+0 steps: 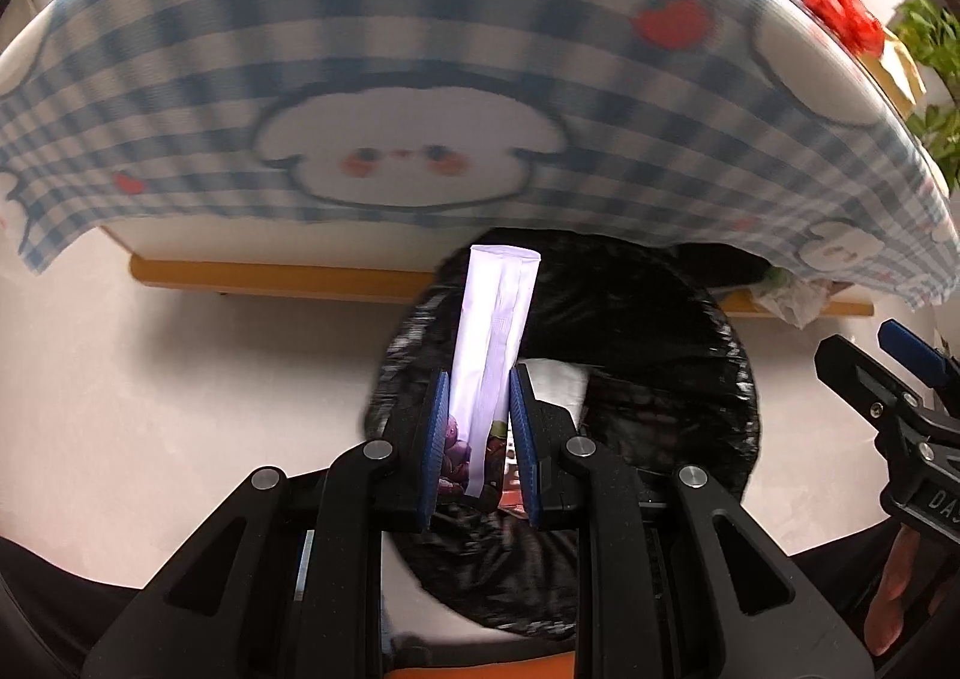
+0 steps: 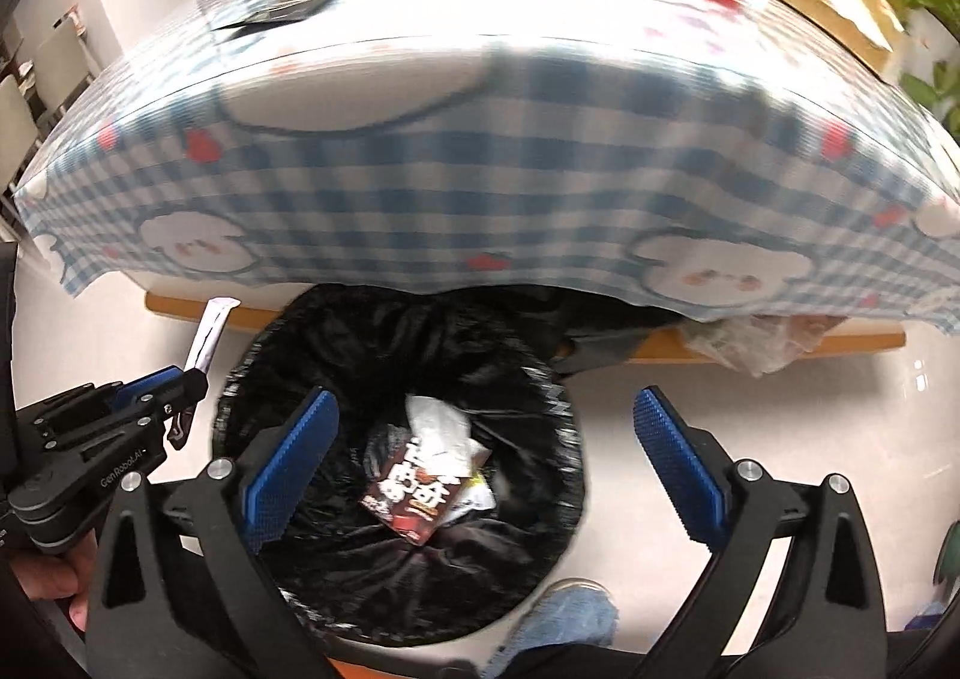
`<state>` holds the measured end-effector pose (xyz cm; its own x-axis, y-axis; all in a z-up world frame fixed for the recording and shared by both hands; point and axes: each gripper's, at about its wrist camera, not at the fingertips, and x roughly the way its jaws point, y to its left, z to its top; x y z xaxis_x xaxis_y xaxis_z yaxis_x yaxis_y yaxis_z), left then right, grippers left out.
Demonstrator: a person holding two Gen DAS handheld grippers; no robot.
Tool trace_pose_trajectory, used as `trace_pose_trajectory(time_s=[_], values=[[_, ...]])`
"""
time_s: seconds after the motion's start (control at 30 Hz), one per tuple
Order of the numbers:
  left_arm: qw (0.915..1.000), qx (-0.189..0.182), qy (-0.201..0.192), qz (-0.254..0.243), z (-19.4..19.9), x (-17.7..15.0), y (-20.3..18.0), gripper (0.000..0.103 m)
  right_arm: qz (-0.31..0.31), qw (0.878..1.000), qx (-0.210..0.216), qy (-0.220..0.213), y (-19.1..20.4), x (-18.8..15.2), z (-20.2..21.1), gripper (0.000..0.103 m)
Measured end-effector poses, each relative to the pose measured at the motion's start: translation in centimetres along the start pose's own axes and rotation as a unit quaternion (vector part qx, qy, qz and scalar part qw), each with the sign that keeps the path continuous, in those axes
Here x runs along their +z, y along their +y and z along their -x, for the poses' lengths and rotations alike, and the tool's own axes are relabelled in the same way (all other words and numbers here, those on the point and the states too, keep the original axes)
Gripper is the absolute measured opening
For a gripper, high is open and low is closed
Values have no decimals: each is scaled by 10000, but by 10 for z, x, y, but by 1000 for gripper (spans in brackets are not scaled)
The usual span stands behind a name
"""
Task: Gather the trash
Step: 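Open the left tool to drop the purple stick packet into the bin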
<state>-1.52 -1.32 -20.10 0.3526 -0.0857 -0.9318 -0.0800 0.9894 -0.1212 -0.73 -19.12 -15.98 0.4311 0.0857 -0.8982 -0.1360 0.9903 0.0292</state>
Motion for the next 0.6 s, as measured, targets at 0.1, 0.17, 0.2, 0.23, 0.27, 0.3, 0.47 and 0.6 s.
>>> trace_pose_trajectory(time_s=[0.1,0.17,0.2,0.23,0.27,0.3,0.47,0.6], values=[[9999,-62,0,-107,-5,0,-19,20,-121,9999,-72,2,-18,-5,1,95],[9998,-61,19,-175,-9,0,-29,20,-175,9998,-131,12,-28,-8,2,95],[9998,-80,42,-191,-11,0,-34,20,-206,9997,-160,16,-33,-9,2,95],[9997,-105,57,-209,-13,0,-37,20,-239,9996,-175,15,-38,-11,3,95],[9996,-119,57,-251,-14,0,-44,20,-285,9994,-196,14,-43,-12,3,95],[9994,-138,47,-299,-15,0,-49,20,-320,9993,-212,18,-47,-12,2,95],[9987,-209,23,-461,-24,0,-70,20,-460,9985,-292,45,-68,-17,1,95],[9985,-213,98,-499,-33,0,-75,20,-543,9979,-337,62,-81,-19,0,95]])
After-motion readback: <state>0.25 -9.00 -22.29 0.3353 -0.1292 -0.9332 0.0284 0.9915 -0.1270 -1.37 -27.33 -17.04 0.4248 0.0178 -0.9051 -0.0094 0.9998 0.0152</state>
